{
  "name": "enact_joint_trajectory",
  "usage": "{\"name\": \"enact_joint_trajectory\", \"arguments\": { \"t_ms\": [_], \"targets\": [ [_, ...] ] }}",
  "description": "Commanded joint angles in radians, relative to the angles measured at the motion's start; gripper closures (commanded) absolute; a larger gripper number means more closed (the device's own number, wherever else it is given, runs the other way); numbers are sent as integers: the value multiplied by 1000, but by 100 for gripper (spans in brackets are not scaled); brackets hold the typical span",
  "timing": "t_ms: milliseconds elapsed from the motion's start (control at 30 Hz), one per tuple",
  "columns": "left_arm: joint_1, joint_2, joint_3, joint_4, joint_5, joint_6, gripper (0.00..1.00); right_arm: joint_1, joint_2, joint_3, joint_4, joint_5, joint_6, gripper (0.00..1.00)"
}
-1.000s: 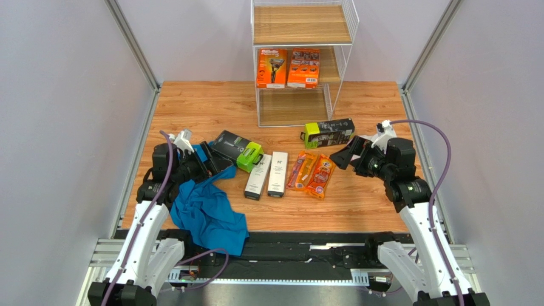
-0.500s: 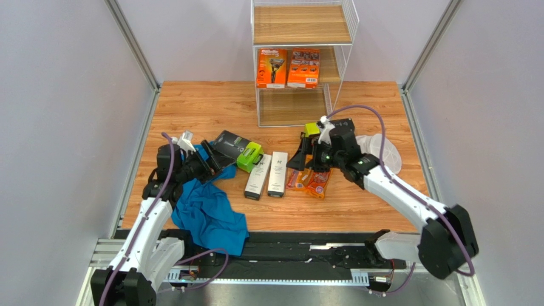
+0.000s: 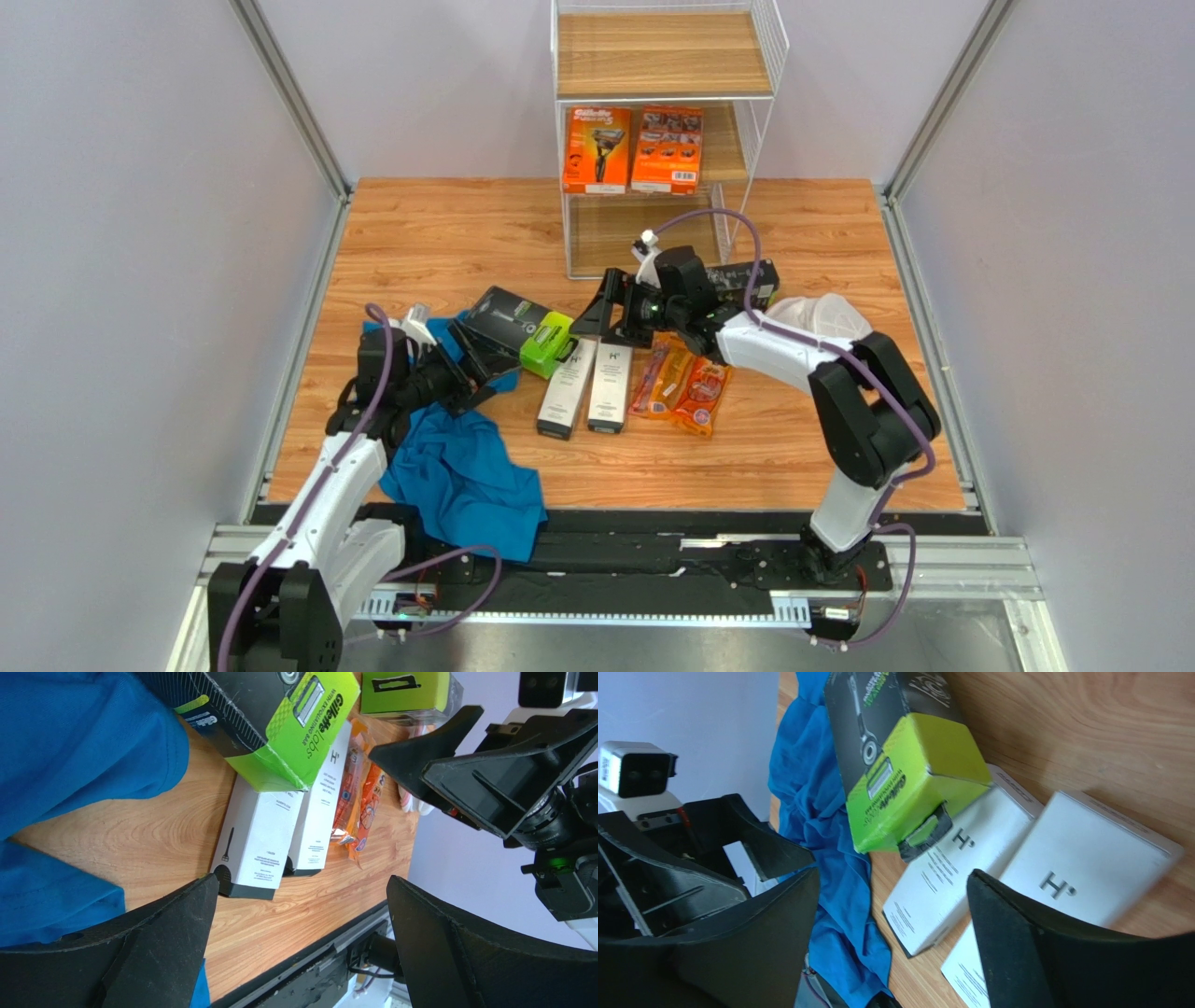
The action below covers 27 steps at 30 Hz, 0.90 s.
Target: Place and organize the shaving razors onto the shelf
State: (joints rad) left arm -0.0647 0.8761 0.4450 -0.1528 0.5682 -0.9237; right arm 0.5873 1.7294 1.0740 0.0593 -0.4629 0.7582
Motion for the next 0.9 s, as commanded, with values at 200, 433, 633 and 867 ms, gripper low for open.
{"name": "enact_joint_trajectory", "arguments": {
  "t_ms": [200,433,633,867],
  "targets": [
    [3,53,40,85,4,-7,1,29,124,43,203,-62,145,33],
    [5,80,57,91,12,-17,1,48,150,20,234,-37,174,39],
    [5,61,77,78,6,-15,1,52,151,-34,260,-10,194,43],
    [3,66,86,68,6,-9,1,54,176,-77,335,-9,240,45]
  ]
}}
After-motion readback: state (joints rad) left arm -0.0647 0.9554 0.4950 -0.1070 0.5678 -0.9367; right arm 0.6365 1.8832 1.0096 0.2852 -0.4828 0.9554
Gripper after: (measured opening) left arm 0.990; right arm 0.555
